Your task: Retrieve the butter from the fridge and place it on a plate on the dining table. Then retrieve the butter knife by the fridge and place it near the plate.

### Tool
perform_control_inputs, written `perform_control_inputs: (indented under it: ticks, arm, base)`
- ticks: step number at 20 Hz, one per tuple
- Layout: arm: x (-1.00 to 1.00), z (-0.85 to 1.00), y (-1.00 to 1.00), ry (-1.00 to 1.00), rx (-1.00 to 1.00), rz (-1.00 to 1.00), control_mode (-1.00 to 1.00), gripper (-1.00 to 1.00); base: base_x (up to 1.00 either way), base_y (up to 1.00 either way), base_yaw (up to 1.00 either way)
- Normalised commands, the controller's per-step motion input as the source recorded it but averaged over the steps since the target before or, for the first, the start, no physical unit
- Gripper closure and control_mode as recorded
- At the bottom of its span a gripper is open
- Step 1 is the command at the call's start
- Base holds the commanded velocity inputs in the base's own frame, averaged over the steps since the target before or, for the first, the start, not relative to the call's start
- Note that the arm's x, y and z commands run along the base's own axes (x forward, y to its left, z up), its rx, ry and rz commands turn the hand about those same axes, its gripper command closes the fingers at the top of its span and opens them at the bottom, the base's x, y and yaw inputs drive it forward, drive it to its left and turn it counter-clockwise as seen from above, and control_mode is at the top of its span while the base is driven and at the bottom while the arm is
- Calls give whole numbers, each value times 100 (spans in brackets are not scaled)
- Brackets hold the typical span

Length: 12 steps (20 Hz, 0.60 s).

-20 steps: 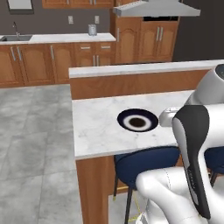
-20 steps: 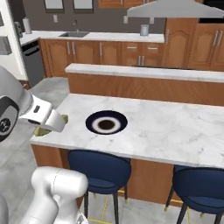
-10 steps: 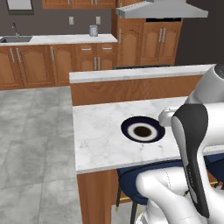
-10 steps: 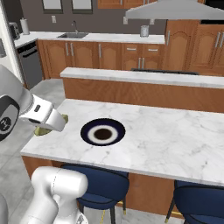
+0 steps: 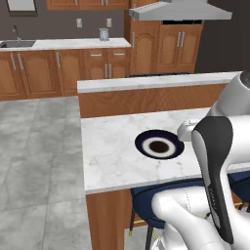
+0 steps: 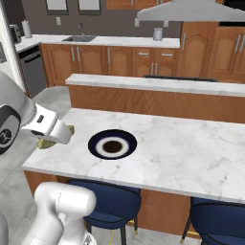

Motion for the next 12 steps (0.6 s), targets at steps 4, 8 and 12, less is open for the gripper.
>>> perform_control_inputs:
  ticks: [4,8,12]
  arm:
    - [17,0,-7,0,0,0,-100,100]
    - [27,0,-12,0,0,0,-100,100]
    - [47,-1,-16,0,0,1,-100,100]
  base:
    - [0,0,0]
    - [0,0,0]
    - [0,0,0]
